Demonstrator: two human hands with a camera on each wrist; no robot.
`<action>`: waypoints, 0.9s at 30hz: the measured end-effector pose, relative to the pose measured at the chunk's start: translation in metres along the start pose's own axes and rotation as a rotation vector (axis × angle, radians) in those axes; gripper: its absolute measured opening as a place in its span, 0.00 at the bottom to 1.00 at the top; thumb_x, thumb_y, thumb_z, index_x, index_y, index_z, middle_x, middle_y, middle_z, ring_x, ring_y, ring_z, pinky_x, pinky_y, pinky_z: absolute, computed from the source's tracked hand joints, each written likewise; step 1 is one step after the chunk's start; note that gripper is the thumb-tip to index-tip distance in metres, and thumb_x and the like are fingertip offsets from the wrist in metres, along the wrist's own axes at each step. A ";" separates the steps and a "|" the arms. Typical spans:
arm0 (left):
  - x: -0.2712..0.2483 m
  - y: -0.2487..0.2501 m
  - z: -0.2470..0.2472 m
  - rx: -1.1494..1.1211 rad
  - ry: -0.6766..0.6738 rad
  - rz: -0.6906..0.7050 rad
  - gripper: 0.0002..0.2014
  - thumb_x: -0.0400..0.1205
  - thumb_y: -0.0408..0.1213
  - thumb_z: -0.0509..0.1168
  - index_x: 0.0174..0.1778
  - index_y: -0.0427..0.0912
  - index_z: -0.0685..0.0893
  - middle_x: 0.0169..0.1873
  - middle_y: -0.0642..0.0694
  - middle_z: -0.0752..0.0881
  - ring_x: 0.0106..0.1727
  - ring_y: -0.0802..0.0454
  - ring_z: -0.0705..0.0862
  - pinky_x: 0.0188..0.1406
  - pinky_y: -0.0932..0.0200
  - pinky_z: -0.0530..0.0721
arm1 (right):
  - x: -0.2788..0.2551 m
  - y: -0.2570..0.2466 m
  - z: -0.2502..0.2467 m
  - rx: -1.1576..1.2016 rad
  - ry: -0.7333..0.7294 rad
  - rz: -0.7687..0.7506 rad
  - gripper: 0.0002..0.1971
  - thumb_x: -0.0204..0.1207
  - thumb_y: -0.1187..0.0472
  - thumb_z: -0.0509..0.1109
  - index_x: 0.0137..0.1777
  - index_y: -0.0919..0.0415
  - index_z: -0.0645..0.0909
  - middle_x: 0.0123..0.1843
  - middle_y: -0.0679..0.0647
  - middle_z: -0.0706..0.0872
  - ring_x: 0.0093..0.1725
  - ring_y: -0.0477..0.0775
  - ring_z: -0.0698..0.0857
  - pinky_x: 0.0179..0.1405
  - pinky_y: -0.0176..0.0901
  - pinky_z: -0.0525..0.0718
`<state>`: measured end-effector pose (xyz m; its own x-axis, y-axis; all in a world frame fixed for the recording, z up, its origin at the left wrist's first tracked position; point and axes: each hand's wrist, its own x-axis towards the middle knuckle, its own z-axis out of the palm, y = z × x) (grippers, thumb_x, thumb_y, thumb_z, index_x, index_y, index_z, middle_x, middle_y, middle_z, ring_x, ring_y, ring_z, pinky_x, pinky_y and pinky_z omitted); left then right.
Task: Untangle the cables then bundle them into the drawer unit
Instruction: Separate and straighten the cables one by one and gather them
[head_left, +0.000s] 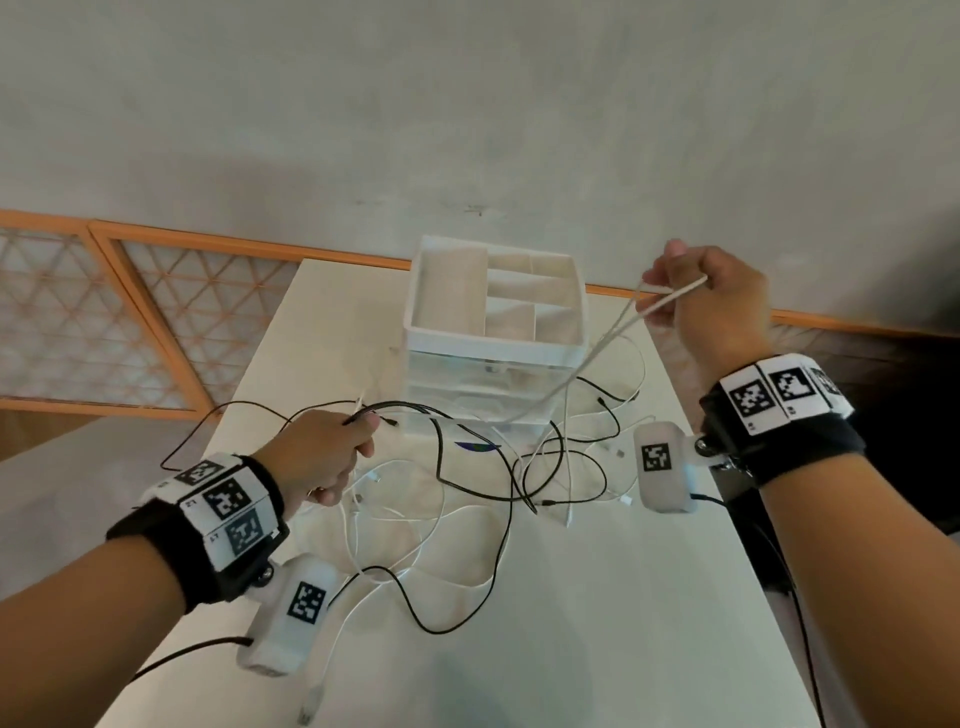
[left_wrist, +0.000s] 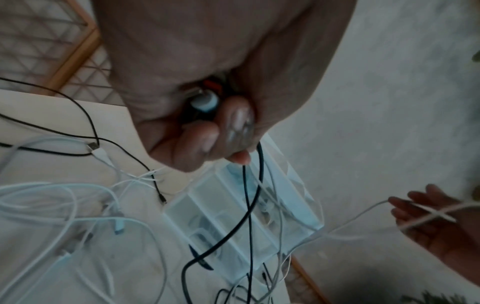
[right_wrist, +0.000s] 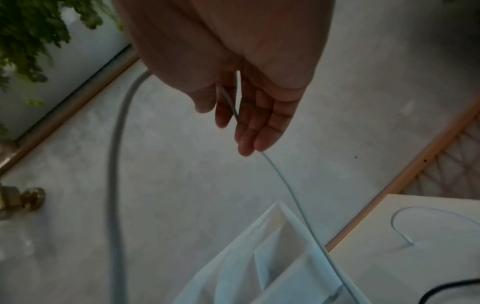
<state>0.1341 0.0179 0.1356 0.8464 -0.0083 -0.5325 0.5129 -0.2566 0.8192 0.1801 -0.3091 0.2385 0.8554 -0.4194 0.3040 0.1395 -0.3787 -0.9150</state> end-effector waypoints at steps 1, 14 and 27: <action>-0.001 0.003 -0.002 -0.027 0.011 0.002 0.17 0.89 0.44 0.59 0.38 0.37 0.76 0.16 0.49 0.62 0.13 0.54 0.59 0.14 0.68 0.61 | 0.003 0.001 0.001 -0.009 0.034 -0.026 0.11 0.84 0.49 0.68 0.47 0.56 0.85 0.39 0.49 0.90 0.37 0.61 0.91 0.45 0.62 0.92; -0.009 0.002 -0.020 -0.143 0.058 0.019 0.14 0.89 0.41 0.59 0.43 0.36 0.79 0.18 0.51 0.66 0.17 0.55 0.63 0.15 0.65 0.64 | 0.028 0.023 0.002 -0.161 -0.004 -0.252 0.16 0.81 0.53 0.71 0.68 0.47 0.76 0.77 0.36 0.75 0.48 0.39 0.85 0.54 0.27 0.81; -0.032 0.057 0.024 -0.027 -0.175 0.390 0.22 0.89 0.52 0.55 0.41 0.37 0.81 0.21 0.52 0.65 0.23 0.53 0.61 0.23 0.59 0.63 | -0.065 0.037 0.029 -0.267 -0.812 0.075 0.35 0.72 0.51 0.81 0.76 0.33 0.69 0.24 0.48 0.82 0.23 0.44 0.77 0.29 0.31 0.76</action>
<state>0.1327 -0.0202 0.1944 0.9418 -0.2643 -0.2076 0.1644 -0.1764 0.9705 0.1444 -0.2720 0.1772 0.9640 0.2306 -0.1326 0.0329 -0.5979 -0.8009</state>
